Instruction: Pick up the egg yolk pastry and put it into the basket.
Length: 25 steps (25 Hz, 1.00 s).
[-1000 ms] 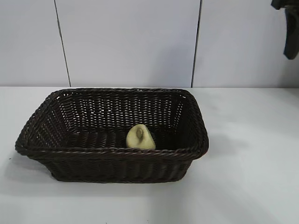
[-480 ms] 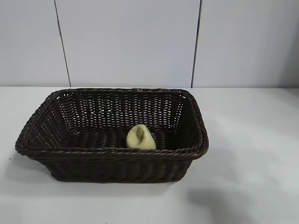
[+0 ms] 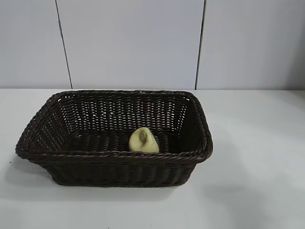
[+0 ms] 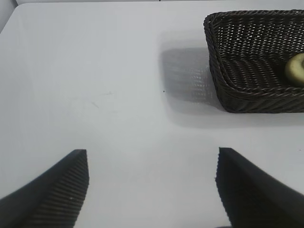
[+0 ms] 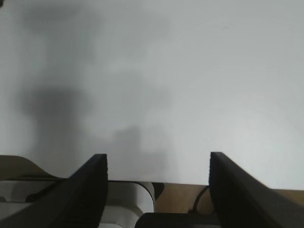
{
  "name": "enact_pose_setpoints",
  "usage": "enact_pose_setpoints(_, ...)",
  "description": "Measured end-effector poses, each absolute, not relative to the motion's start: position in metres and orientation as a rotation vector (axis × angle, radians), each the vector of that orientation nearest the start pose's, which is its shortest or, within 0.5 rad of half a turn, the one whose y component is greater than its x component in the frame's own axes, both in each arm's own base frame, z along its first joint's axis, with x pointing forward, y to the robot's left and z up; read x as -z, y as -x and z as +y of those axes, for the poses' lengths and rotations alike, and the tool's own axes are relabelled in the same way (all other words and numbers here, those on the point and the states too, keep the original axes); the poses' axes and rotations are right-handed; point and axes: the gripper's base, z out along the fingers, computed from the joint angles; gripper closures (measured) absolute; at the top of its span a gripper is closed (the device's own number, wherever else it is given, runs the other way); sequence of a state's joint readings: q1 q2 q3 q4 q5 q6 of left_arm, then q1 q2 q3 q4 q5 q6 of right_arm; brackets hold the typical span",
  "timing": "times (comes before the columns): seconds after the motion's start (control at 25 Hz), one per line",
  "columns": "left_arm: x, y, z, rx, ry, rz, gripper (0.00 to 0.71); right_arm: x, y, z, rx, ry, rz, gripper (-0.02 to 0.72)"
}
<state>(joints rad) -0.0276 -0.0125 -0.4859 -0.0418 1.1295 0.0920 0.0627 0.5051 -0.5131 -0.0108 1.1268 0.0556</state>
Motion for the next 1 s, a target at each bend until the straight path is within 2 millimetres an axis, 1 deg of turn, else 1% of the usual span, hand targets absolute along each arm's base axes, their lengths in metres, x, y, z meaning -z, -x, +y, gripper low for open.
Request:
enact_pose_setpoints(0.2,-0.268,0.008,-0.003,0.012,-0.130,2.110,0.169,-0.269,-0.046,0.002,-0.037,0.010,2.464,0.251)
enact_pose_setpoints(0.4,-0.268,0.008,-0.003,0.012,-0.130,2.110,0.169,-0.278,-0.027,0.001,-0.049,0.009,2.264,0.251)
enact_pose_setpoints(0.48,-0.268,0.008,-0.003,0.012,-0.130,2.110,0.169,-0.279,-0.020,0.000,-0.052,0.008,2.215,0.251)
enact_pose_setpoints(0.72,-0.268,0.008,-0.003,0.012,-0.130,2.110,0.169,-0.269,0.002,-0.001,-0.059,0.007,2.094,0.251)
enact_pose_setpoints(0.8,-0.268,0.008,-0.003,0.012,-0.130,2.110,0.169,-0.268,0.005,-0.001,-0.059,0.007,2.078,0.251)
enact_pose_setpoints(1.0,-0.268,0.008,-0.003,0.012,-0.130,2.110,0.169,-0.268,0.005,-0.001,-0.062,0.012,2.077,0.251)
